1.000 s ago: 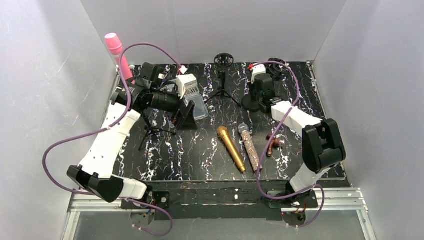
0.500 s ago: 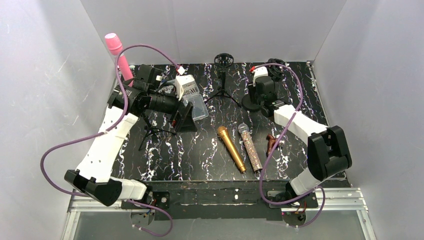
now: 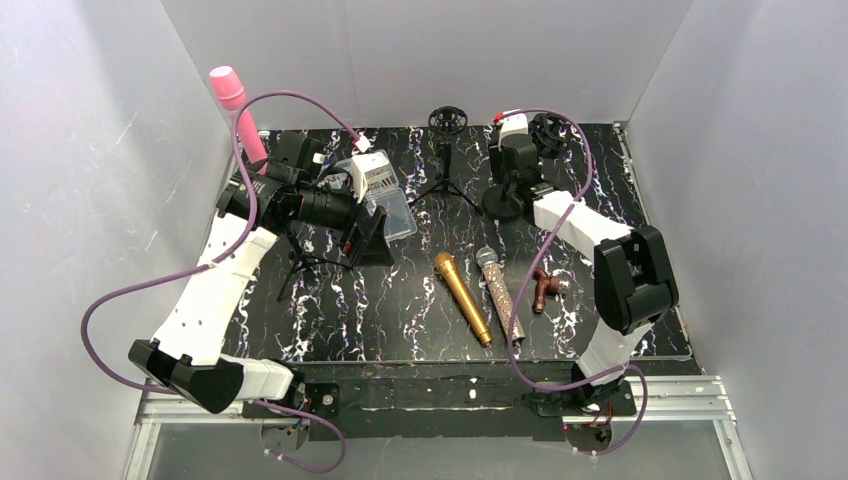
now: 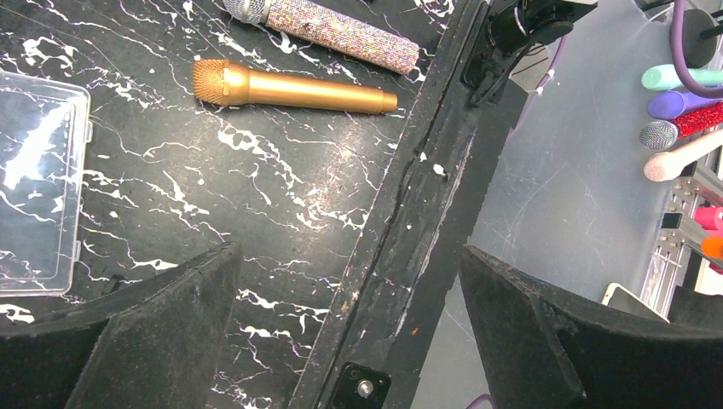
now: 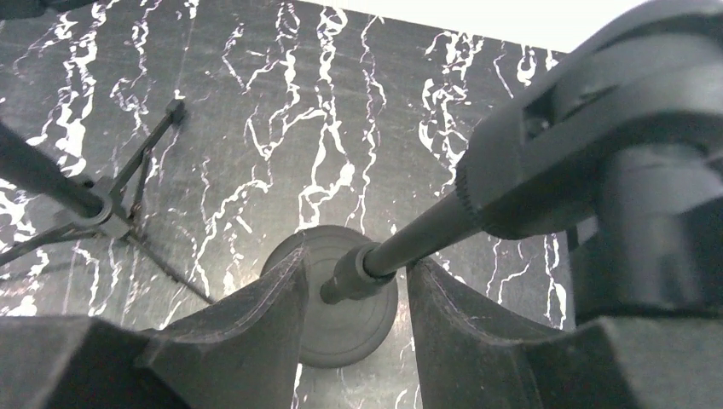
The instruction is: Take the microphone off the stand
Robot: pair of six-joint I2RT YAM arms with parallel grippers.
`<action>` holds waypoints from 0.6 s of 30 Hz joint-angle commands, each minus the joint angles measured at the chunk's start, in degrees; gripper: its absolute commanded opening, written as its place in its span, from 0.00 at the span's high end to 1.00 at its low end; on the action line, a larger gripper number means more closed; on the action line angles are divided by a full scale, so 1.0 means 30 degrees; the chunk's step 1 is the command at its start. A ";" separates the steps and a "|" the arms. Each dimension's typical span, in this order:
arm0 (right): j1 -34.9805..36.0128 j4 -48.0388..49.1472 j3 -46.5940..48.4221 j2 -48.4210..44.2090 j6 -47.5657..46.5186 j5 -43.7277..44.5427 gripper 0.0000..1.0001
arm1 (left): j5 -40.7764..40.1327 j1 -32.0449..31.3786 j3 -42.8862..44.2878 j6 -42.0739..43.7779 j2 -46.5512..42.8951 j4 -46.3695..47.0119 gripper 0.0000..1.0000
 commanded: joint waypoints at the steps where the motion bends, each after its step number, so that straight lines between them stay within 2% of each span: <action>1: -0.0081 0.2329 0.1108 0.1137 -0.0820 0.1021 0.47 | 0.0628 0.0033 -0.0157 0.0195 -0.0214 -0.0880 0.01; 6: -0.0122 0.3872 0.1099 0.1849 -0.1944 0.1719 0.49 | 0.0668 0.0033 -0.0189 0.0197 0.0042 -0.0889 0.01; 18: -0.0552 0.4560 0.0913 0.2331 -0.2021 0.1450 0.52 | 0.0760 0.0033 -0.0276 0.0201 0.0372 -0.0882 0.01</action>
